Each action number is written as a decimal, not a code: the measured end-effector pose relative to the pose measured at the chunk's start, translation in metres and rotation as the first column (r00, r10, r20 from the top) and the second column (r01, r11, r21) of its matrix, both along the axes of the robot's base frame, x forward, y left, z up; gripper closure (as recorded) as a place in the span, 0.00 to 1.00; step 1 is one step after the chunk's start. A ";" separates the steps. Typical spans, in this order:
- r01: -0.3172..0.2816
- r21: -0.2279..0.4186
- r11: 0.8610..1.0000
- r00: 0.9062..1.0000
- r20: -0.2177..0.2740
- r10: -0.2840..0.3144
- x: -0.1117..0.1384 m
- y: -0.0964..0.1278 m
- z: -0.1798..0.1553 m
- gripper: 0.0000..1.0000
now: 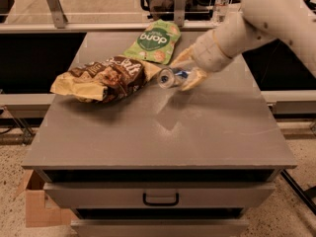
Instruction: Knock redbull can over
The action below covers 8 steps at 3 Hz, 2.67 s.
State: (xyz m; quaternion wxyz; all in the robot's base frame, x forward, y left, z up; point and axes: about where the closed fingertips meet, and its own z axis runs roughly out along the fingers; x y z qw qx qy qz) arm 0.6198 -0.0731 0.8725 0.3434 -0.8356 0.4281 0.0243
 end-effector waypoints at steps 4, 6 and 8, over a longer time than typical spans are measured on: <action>-0.055 -0.018 0.998 0.998 -0.019 0.055 0.033 0.084 0.039 0.00; 0.109 0.293 0.950 0.994 -0.011 -0.110 0.051 0.050 0.043 0.00; 0.192 0.479 0.857 0.965 0.069 -0.255 0.077 0.033 0.072 0.00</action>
Offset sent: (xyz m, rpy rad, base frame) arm 0.0252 0.1056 0.0664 -0.0273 0.0027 0.0952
